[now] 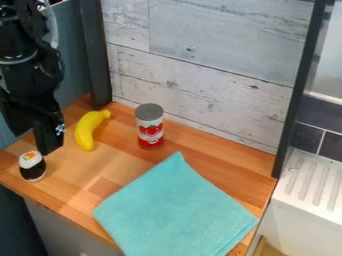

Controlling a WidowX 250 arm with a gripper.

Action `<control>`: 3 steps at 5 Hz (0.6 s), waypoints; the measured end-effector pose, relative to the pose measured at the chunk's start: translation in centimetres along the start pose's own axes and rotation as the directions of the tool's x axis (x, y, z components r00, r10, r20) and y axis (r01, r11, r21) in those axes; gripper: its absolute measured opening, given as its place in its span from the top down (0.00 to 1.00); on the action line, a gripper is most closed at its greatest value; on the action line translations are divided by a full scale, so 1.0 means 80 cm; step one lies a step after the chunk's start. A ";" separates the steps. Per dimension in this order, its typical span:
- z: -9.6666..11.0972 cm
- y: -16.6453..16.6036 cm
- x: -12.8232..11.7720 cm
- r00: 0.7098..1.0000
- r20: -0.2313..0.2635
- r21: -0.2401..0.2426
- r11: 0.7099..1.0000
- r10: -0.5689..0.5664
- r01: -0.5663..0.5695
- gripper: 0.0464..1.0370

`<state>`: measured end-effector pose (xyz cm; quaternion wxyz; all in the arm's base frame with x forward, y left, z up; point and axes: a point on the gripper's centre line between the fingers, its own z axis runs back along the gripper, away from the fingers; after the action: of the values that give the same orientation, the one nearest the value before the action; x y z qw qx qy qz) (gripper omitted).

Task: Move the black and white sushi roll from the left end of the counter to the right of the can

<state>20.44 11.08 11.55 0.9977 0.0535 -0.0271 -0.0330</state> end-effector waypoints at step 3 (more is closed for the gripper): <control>-0.041 0.040 0.008 1.000 -0.004 -0.046 0.999 0.000 0.000 0.04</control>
<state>21.45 14.56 8.71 0.9987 0.0307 -0.0244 -0.0334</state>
